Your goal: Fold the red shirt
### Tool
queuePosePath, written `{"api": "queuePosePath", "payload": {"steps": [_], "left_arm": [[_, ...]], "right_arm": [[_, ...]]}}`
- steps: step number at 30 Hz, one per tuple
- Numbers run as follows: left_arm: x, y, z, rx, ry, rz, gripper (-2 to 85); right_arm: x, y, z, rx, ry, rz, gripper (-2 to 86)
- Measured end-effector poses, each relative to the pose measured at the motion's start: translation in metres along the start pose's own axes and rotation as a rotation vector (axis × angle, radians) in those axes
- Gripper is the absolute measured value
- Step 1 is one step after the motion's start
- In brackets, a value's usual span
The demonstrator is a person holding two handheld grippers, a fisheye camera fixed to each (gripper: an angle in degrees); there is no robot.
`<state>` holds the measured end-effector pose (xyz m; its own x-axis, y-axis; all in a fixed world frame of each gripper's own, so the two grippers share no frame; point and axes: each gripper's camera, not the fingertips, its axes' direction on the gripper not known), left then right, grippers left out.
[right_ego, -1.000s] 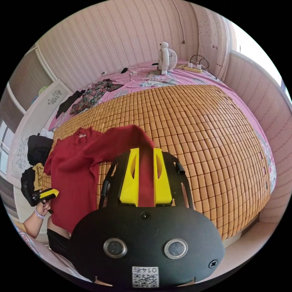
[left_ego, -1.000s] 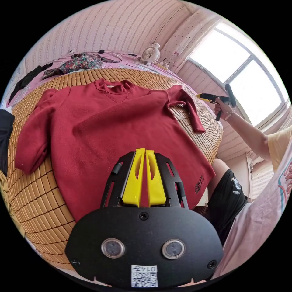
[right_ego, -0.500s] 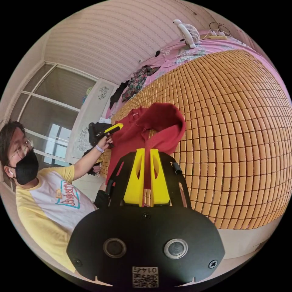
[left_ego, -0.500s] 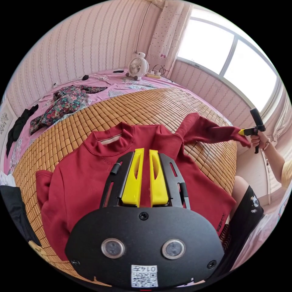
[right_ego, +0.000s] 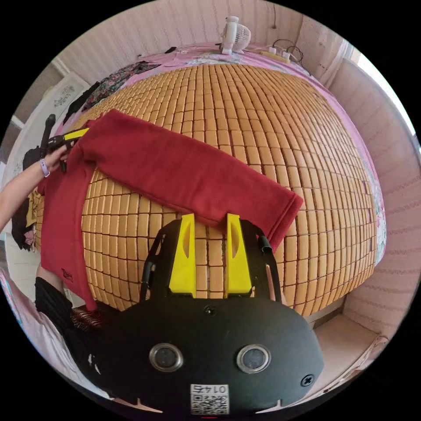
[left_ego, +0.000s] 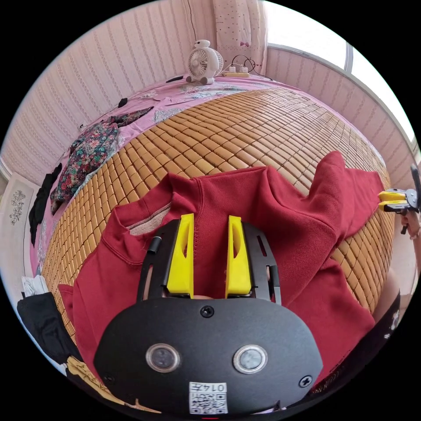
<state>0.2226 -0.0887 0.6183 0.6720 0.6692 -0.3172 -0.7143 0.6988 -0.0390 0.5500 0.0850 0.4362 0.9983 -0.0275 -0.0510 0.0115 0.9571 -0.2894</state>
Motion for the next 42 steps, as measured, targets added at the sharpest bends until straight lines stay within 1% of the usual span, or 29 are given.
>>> {"api": "queuePosePath", "payload": {"steps": [3,6,8,11,13,15,17,18,19,20,22,24,28,30,31,32,33,34,35,36,37,38,40,41,42], "left_arm": [[0.003,-0.021,0.004,-0.016,0.0,-0.016,4.0],[0.0,-0.041,0.01,-0.009,-0.022,-0.09,2.5],[0.002,-0.055,0.014,0.0,-0.021,-0.093,2.2],[0.015,-0.083,0.021,0.01,-0.044,-0.047,1.8],[0.023,-0.102,0.021,0.058,-0.013,-0.058,1.6],[0.034,-0.124,0.015,0.158,0.055,-0.113,1.9],[0.043,-0.14,0.022,0.136,0.109,-0.129,2.6],[0.047,-0.148,0.03,0.084,0.156,-0.133,3.1],[0.048,-0.151,0.033,0.066,0.172,-0.139,3.3],[0.048,-0.151,0.031,0.062,0.183,-0.149,3.8],[0.044,-0.142,0.018,0.111,0.197,-0.148,4.5],[0.036,-0.122,-0.002,0.138,0.208,-0.081,5.1],[0.017,-0.063,-0.043,0.123,0.159,0.012,5.6],[-0.004,0.006,-0.073,0.11,0.124,0.025,6.0],[-0.01,0.026,-0.08,0.095,0.119,0.01,6.1],[-0.022,0.069,-0.091,0.056,0.12,-0.04,6.3],[-0.032,0.114,-0.101,0.02,0.132,-0.089,7.0],[-0.035,0.137,-0.106,0.002,0.133,-0.108,7.3],[-0.037,0.181,-0.115,-0.035,0.109,-0.147,8.0],[-0.035,0.22,-0.123,-0.072,0.072,-0.182,8.7],[-0.033,0.239,-0.128,-0.085,0.053,-0.199,9.1],[-0.028,0.27,-0.136,-0.095,0.034,-0.241,9.8],[-0.021,0.302,-0.143,-0.097,0.056,-0.289,10.8],[-0.015,0.313,-0.142,-0.108,0.071,-0.293,11.5],[-0.01,0.318,-0.137,-0.131,0.073,-0.296,10.3]], "right_arm": [[0.0,0.002,-0.002,0.011,-0.028,-0.033,5.8],[0.01,0.001,-0.005,0.019,0.07,-0.041,3.6],[0.024,0.001,-0.013,0.059,0.081,-0.006,2.2],[0.041,-0.004,-0.027,0.12,0.166,0.006,1.4],[0.046,-0.008,-0.037,0.148,0.304,-0.014,1.6],[0.052,-0.008,-0.042,0.162,0.382,-0.002,1.7],[0.067,-0.008,-0.036,0.108,0.35,0.047,1.8],[0.083,-0.005,-0.023,0.035,0.275,0.106,1.9],[0.097,0.001,-0.007,-0.034,0.173,0.173,2.2],[0.103,0.005,-0.001,-0.067,0.124,0.204,2.4],[0.115,0.024,-0.006,-0.012,0.011,0.312,3.0],[0.113,0.033,-0.007,-0.033,-0.04,0.315,3.5],[0.091,0.049,-0.015,-0.046,0.051,0.269,5.0],[0.072,0.055,-0.031,-0.007,0.119,0.263,6.1],[0.051,0.058,-0.044,0.031,0.138,0.22,6.8],[0.039,0.059,-0.051,0.057,0.134,0.197,7.2],[0.01,0.063,-0.063,0.117,0.074,0.145,7.9],[-0.023,0.064,-0.07,0.14,-0.034,0.087,8.6],[-0.041,0.064,-0.071,0.133,-0.093,0.05,9.0],[-0.078,0.064,-0.069,0.102,-0.203,-0.021,9.7],[-0.114,0.066,-0.065,0.072,-0.275,-0.086,9.2],[-0.131,0.067,-0.062,0.058,-0.297,-0.109,9.0],[-0.181,0.071,-0.041,-0.039,-0.288,-0.141,8.1],[-0.189,0.072,-0.033,-0.077,-0.267,-0.134,7.8],[-0.2,0.074,-0.017,-0.162,-0.223,-0.126,7.4]]}}
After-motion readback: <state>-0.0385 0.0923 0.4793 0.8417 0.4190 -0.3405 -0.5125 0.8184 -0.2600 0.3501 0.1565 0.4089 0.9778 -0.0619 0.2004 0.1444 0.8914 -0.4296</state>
